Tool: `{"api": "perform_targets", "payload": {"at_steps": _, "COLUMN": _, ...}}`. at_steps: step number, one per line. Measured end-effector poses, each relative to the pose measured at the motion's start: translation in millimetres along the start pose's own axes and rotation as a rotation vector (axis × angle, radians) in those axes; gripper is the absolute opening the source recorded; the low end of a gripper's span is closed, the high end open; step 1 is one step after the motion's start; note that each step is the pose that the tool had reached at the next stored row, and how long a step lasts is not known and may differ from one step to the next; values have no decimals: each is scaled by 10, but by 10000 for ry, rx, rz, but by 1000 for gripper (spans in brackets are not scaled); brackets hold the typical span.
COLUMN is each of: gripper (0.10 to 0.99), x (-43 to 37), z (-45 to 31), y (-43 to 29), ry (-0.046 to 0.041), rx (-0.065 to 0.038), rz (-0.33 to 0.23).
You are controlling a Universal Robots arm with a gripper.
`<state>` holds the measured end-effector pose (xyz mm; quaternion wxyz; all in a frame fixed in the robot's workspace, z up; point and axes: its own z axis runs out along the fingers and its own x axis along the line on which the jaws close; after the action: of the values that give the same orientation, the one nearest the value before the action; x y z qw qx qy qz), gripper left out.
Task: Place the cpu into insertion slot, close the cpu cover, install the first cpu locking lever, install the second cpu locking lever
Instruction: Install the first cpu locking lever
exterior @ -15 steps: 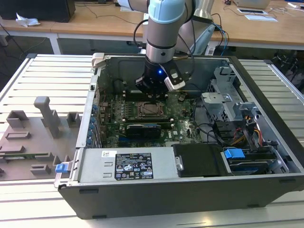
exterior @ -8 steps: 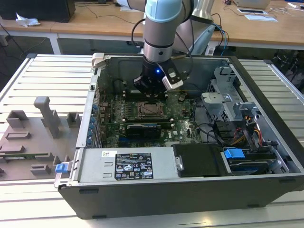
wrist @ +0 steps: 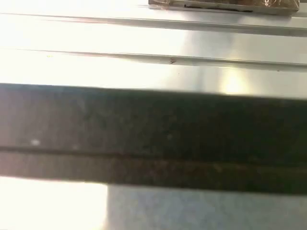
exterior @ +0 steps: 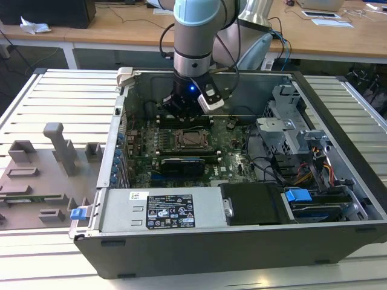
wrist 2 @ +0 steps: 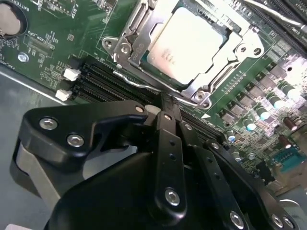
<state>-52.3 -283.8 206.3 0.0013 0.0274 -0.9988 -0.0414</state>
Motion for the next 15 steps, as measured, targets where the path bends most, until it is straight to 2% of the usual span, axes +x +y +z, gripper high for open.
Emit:
{"api": "perform_targets", "payload": {"at_steps": 3, "gripper": 106, "x": -19, "z": 0, "y": 0, "ry": 0, "rx": -20, "rz": 1}}
{"api": "perform_targets", "payload": {"at_steps": 8, "gripper": 106, "x": -115, "z": 0, "y": -5, "ry": 26, "rx": -111, "rz": 2}}
{"api": "perform_targets", "payload": {"at_steps": 10, "gripper": 106, "x": -161, "z": 4, "y": -8, "ry": 62, "rx": -201, "rz": 6}}
{"api": "perform_targets", "payload": {"at_steps": 13, "gripper": 106, "x": -225, "z": 12, "y": -12, "ry": 120, "rx": -436, "rz": 11}}
{"api": "perform_targets", "payload": {"at_steps": 15, "gripper": 106, "x": -235, "z": 13, "y": -12, "ry": 123, "rx": -468, "rz": 9}}
